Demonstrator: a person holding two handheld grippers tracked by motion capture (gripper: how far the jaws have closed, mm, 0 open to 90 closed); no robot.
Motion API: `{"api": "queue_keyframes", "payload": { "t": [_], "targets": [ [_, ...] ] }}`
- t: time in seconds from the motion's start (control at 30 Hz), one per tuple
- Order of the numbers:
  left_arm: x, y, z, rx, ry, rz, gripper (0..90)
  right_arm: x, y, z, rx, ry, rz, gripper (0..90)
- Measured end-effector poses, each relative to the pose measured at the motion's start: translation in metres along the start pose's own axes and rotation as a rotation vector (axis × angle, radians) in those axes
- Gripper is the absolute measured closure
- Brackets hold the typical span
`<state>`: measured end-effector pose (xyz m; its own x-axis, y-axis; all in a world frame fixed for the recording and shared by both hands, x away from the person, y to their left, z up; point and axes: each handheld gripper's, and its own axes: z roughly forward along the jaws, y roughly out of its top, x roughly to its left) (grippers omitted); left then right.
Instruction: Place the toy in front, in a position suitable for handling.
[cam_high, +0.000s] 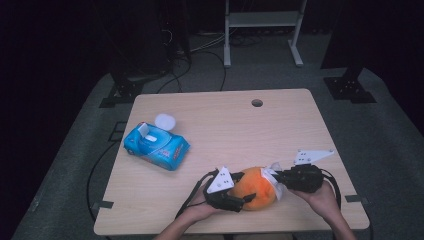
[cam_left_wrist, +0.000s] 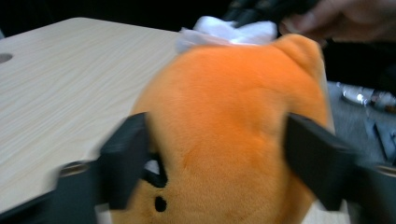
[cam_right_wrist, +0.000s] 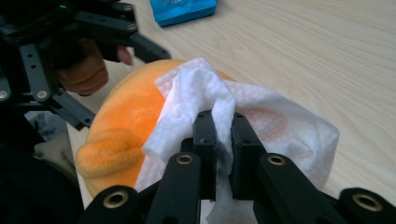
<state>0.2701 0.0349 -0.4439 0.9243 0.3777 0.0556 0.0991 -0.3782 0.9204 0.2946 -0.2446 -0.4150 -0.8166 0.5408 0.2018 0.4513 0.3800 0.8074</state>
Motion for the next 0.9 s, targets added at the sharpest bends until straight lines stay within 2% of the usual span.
{"api": "queue_keyframes", "payload": {
  "t": [0.1, 0.17, 0.27, 0.33, 0.4, 0.43, 0.5, 0.53, 0.57, 0.6, 0.63, 0.67, 0.73, 0.8, 0.9],
  "targets": [
    [0.001, 0.006, -0.007, -0.019, 0.019, -0.001, 47.5, 0.002, 0.002, -0.002, -0.027, -0.015, -0.003, 82.8],
    [0.005, 0.011, -0.014, -0.021, 0.039, 0.014, 48.2, 0.001, 0.007, 0.0, -0.051, -0.008, -0.003, 83.0],
    [0.011, 0.019, -0.029, -0.027, 0.103, 0.057, 48.7, 0.004, 0.014, 0.01, -0.078, -0.022, -0.015, 83.2],
    [0.011, 0.02, -0.034, -0.005, 0.122, 0.071, 48.7, 0.005, 0.017, 0.018, -0.092, -0.031, -0.023, 83.2],
    [0.011, 0.015, -0.031, 0.048, 0.132, 0.078, 48.4, 0.005, 0.018, 0.023, -0.091, -0.046, -0.027, 83.1],
    [0.01, 0.01, -0.028, 0.065, 0.128, 0.077, 48.0, 0.005, 0.018, 0.022, -0.097, -0.034, -0.009, 83.1],
    [0.008, 0.009, -0.027, 0.049, 0.101, 0.052, 46.7, 0.006, 0.018, 0.018, -0.111, -0.043, 0.002, 83.1],
    [0.007, 0.011, -0.028, 0.057, 0.096, 0.066, 45.1, 0.006, 0.018, 0.015, -0.122, -0.021, 0.012, 83.1],
    [0.007, 0.013, -0.029, 0.056, 0.083, 0.063, 42.8, 0.008, 0.018, 0.014, -0.125, 0.012, 0.023, 83.0],
    [0.007, 0.015, -0.03, 0.049, 0.066, 0.052, 39.5, 0.009, 0.017, 0.015, -0.112, 0.039, 0.022, 82.9],
    [0.007, 0.015, -0.03, 0.049, 0.066, 0.052, 37.7, 0.01, 0.015, 0.018, -0.081, 0.057, 0.013, 82.7],
    [0.01, 0.018, -0.034, 0.038, 0.048, 0.04, 35.4, 0.013, 0.012, 0.022, -0.043, 0.08, -0.011, 82.4],
    [0.015, 0.02, -0.037, 0.035, 0.04, 0.026, 30.4, 0.015, 0.009, 0.025, 0.001, 0.118, -0.036, 82.4],
    [0.02, 0.019, -0.037, 0.036, 0.022, -0.007, 25.1, 0.016, 0.006, 0.023, 0.026, 0.126, -0.054, 82.2],
    [0.022, 0.014, -0.029, 0.074, -0.017, -0.019, 21.3, 0.014, 0.003, 0.021, 0.034, 0.131, -0.041, 82.2]
  ]
}}
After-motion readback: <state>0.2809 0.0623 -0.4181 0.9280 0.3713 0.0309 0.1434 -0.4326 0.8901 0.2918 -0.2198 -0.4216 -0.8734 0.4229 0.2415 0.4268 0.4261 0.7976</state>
